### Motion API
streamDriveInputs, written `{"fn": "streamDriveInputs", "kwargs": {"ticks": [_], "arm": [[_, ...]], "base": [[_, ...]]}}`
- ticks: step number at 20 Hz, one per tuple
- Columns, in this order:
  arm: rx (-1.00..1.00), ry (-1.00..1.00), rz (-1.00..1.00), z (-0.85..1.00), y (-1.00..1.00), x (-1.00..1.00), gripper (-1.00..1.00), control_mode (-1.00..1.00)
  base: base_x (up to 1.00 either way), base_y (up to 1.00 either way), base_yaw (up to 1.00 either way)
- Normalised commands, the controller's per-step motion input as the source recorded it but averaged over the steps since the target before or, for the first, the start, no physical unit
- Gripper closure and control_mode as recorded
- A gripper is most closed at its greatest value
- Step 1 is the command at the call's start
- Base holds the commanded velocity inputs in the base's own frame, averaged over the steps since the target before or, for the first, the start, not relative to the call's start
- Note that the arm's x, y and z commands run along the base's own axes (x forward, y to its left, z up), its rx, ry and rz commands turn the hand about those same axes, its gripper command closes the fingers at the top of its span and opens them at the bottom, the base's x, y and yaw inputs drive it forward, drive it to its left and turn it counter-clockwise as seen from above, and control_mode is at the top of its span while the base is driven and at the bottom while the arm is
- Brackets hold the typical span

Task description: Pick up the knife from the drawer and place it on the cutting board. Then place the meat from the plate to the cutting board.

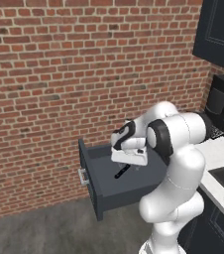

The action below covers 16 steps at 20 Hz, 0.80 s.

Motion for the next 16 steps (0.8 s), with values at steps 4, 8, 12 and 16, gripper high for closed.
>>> {"fn": "streamDriveInputs", "kwargs": {"ticks": [4, 8, 12, 16], "arm": [[0.0, 0.0, 0.0, -0.19, 0.0, 0.39, -1.0, -1.0], [0.0, 0.0, 0.0, -0.28, 0.0, 0.3, -1.0, -1.0], [0.0, -0.01, 0.0, -0.31, 0.0, 0.26, -1.0, -1.0], [-0.02, -0.05, 0.0, -0.36, 0.0, 0.23, -1.0, -1.0]], "base": [[0.0, 0.0, 0.0], [0.0, 0.0, 0.0], [0.0, 0.0, 0.0], [0.0, 0.0, 0.0]]}}
